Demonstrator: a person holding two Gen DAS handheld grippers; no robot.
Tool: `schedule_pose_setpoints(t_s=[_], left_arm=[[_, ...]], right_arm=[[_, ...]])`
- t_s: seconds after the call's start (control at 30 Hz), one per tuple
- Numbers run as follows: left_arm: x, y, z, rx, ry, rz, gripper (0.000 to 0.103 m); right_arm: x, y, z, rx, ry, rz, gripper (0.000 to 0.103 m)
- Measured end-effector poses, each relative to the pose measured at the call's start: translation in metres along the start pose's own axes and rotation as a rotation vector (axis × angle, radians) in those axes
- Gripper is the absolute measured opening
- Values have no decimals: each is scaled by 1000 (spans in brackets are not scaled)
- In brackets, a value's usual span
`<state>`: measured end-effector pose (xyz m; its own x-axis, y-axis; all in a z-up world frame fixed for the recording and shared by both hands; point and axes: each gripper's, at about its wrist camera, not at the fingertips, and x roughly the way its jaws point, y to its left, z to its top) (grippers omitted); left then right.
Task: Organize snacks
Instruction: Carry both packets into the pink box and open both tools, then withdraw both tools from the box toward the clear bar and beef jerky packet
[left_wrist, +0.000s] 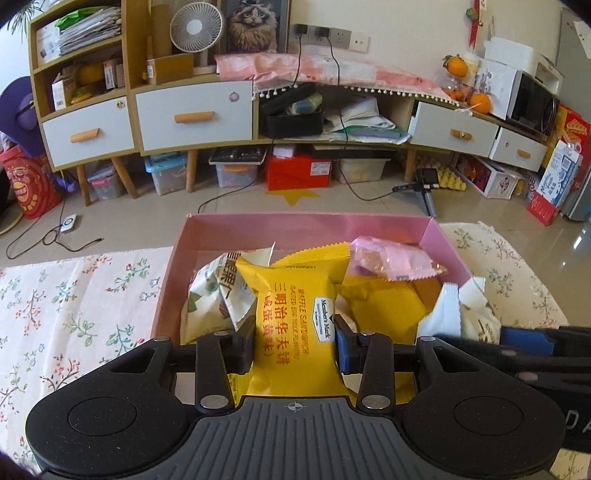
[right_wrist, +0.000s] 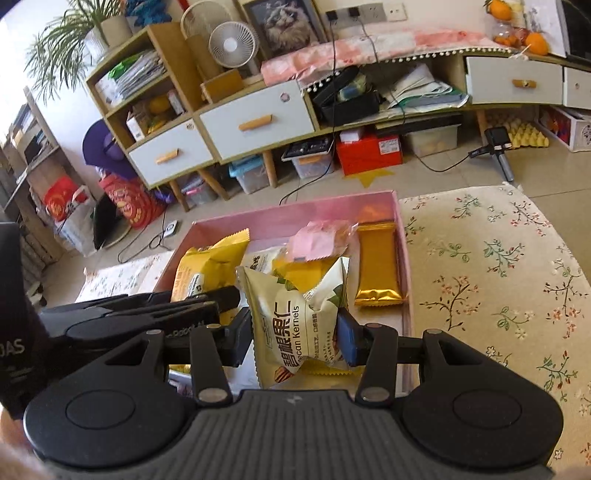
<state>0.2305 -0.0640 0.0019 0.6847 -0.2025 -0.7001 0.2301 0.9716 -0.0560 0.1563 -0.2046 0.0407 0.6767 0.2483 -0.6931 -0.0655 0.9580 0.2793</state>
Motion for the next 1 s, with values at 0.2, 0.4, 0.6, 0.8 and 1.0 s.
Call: schedule_pose_setpoints(t_s=[0.2, 0.4, 0.6, 0.8, 1.0], left_arm=[[-3, 1, -9, 5, -3, 0, 42], [-11, 2, -12, -7, -13, 7, 72], [-27, 0, -16, 5, -17, 13, 84], [-48, 0, -25, -4, -8, 9, 90], [-71, -2, -40, 12, 5, 21, 93]], right_arm=[[3, -4, -5, 33, -30, 3, 44], [-5, -7, -2, 67, -8, 5, 57], [-26, -16, 3, 130, -65, 30, 76], [-37, -15, 1, 109, -67, 9, 84], [-49, -17, -4, 77, -50, -14, 90]])
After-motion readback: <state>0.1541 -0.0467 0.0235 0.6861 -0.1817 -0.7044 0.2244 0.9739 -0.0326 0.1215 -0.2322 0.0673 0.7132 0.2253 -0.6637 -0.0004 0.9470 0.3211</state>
